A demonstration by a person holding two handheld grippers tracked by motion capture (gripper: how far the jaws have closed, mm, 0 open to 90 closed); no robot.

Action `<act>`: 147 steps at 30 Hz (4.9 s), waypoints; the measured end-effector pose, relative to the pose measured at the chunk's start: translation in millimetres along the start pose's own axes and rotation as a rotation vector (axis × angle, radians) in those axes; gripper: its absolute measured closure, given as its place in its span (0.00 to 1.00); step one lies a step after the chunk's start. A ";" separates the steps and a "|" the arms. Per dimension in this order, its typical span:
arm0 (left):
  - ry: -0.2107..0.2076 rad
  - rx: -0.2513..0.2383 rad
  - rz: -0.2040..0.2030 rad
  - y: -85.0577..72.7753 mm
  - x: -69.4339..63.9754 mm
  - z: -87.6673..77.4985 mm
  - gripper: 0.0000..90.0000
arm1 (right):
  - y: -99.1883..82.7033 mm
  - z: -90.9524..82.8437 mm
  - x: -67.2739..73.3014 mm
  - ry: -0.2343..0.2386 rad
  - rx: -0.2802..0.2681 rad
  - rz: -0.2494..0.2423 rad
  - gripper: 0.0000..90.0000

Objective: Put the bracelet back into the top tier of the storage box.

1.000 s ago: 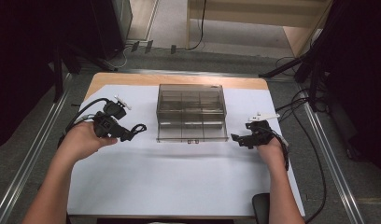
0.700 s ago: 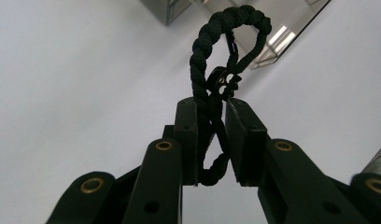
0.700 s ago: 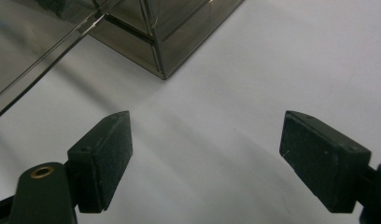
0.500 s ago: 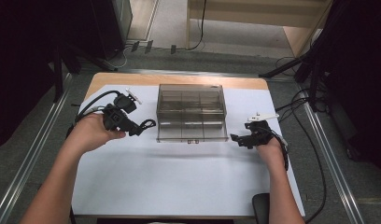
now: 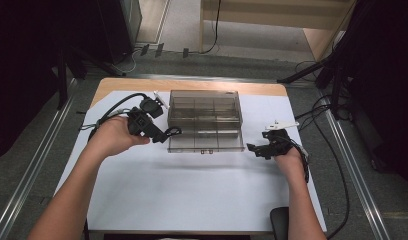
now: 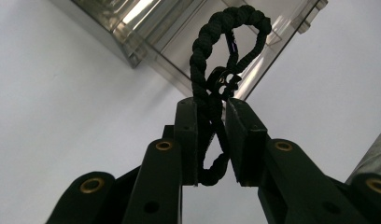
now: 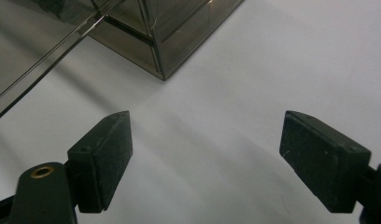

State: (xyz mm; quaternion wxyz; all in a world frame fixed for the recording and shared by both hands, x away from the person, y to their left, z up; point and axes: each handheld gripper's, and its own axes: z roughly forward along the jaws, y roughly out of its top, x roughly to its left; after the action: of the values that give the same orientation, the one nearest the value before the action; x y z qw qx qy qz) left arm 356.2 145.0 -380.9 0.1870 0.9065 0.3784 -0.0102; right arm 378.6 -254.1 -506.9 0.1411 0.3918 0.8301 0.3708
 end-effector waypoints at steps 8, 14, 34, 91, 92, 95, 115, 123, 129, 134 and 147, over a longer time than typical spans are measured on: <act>-0.004 0.041 -0.005 13.2 -4.3 9.9 0.85 | 0.0 -0.5 -0.5 0.000 -0.007 0.004 0.20; -0.007 0.028 0.000 21.2 -6.0 14.3 0.85 | 0.2 -0.6 -0.2 -0.001 -0.007 0.002 0.20; -0.019 0.057 -0.015 33.0 -10.3 46.2 0.84 | 0.1 -1.2 -0.8 -0.002 -0.010 0.000 0.20; 0.052 0.044 0.075 75.5 -24.2 51.1 0.95 | -0.3 -1.1 -1.3 0.002 -0.012 0.002 0.20; 0.057 0.050 0.075 74.5 -23.9 51.4 0.95 | -0.2 -1.1 -1.2 0.002 -0.012 0.002 0.20; 0.060 0.064 0.073 72.0 -21.6 52.8 0.95 | 0.0 -1.1 -0.7 0.001 -0.011 0.001 0.20; 0.081 0.100 0.068 67.4 -18.7 59.8 0.95 | 0.0 -1.1 -0.7 0.001 -0.010 -0.001 0.20; 0.068 0.051 0.102 74.1 -32.1 47.0 0.98 | 0.3 -0.7 -0.5 -0.001 -0.012 0.000 0.20; 0.037 0.038 0.129 84.6 -44.1 51.6 0.98 | 0.1 -1.3 -0.5 0.002 -0.011 0.003 0.20; 0.043 0.063 0.123 84.1 -42.9 60.3 0.98 | -0.5 -1.3 -1.7 0.002 -0.016 0.001 0.20; 0.051 0.050 0.086 69.8 -28.8 60.5 0.96 | -0.2 -1.2 -0.9 0.002 -0.010 0.001 0.20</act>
State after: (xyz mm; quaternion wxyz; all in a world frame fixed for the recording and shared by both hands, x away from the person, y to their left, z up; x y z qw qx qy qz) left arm 391.2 59.4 -409.5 0.1549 0.9263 0.3432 0.0113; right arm 378.4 -255.5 -506.3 0.1423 0.3911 0.8282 0.3753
